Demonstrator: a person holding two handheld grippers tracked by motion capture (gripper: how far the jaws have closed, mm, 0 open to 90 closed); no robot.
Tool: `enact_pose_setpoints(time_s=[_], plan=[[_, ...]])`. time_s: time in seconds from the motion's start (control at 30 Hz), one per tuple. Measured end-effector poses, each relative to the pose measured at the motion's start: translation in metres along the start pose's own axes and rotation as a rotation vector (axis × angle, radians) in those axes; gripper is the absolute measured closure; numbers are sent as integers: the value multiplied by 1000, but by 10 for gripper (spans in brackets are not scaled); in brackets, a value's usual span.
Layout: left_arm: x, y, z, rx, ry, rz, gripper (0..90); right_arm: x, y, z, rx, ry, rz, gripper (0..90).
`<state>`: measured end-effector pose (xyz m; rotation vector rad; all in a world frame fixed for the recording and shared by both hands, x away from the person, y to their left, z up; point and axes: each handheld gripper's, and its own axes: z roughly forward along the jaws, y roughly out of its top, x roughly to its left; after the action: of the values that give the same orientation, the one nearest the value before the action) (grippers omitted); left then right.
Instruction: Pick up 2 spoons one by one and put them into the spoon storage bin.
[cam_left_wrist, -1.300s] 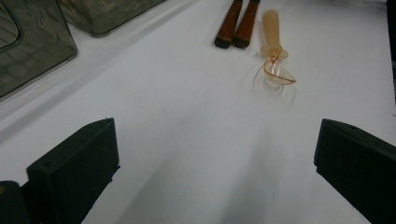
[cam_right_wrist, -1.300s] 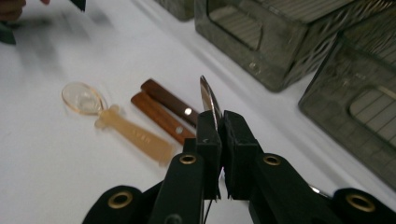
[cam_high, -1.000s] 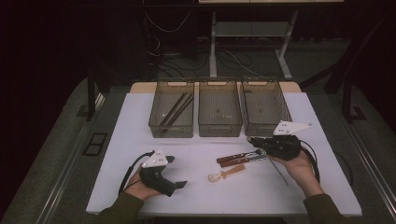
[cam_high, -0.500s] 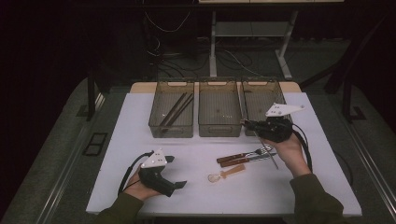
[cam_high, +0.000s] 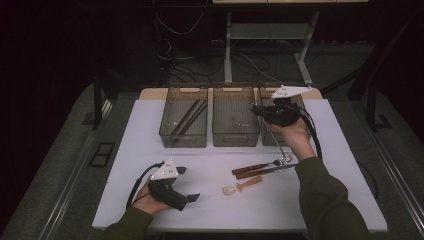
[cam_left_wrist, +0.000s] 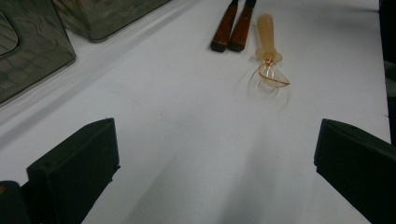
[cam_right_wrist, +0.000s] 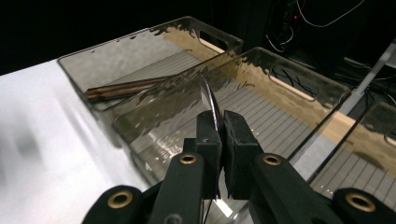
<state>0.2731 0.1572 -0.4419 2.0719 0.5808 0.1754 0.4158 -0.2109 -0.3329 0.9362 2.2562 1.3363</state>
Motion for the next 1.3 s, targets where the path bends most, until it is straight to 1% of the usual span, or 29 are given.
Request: enact_pose_setpoints(time_s=[0.13, 0.2, 0.4, 0.43, 0.53, 0.7, 0.73, 0.8, 0.83, 0.87, 0.93, 1.03, 1.17, 1.2, 1.23, 1.27, 1.3], plan=[[-1, 0, -1, 1, -1, 1, 0, -7, 12, 12, 0, -5, -8, 857], [-1, 0, -1, -5, -2, -7, 0, -10, 18, 19, 0, -9, -1, 856], [-1, 1, -1, -8, 1, 3, 0, -18, 33, 44, 4, -23, 14, 856], [-1, 1, -1, -9, 0, 7, 0, -19, 35, 48, 1, -25, 11, 856], [-1, 1, -1, -12, -3, 12, 0, -22, 40, 59, 10, -32, 25, 856], [-3, 2, -1, 12, 0, 29, 0, -25, 48, 74, 15, -60, 22, 856], [-3, 2, 0, 7, -1, 31, 0, -26, 50, 77, 18, -65, 20, 856], [-4, 2, 0, 4, 0, 32, 0, -27, 52, 83, 25, -66, 18, 856], [-5, 2, 1, -2, 0, 23, 0, -27, 52, 86, 32, -75, 21, 856], [-4, 2, 1, 5, -1, 29, 0, -28, 51, 89, 36, -77, 24, 856], [-5, 2, 2, 4, 0, 30, 0, -29, 50, 95, 45, -85, 28, 856], [-6, 3, 2, 15, -4, 47, 0, -30, 46, 104, 66, -84, 33, 856], [-6, 2, 2, 18, -7, 43, 0, -31, 38, 115, 97, -88, 35, 854], [-6, 2, 2, 19, -7, 46, 0, -32, 36, 117, 107, -84, 39, 847], [-5, 2, 2, 21, -7, 50, 0, -32, 34, 118, 116, -75, 57, 758], [-5, 2, 2, 19, -8, 48, 0, -32, 33, 119, 124, -85, 67, 645], [-5, 2, 1, 20, -9, 48, 0, -32, 33, 119, 132, -107, 67, 587]])
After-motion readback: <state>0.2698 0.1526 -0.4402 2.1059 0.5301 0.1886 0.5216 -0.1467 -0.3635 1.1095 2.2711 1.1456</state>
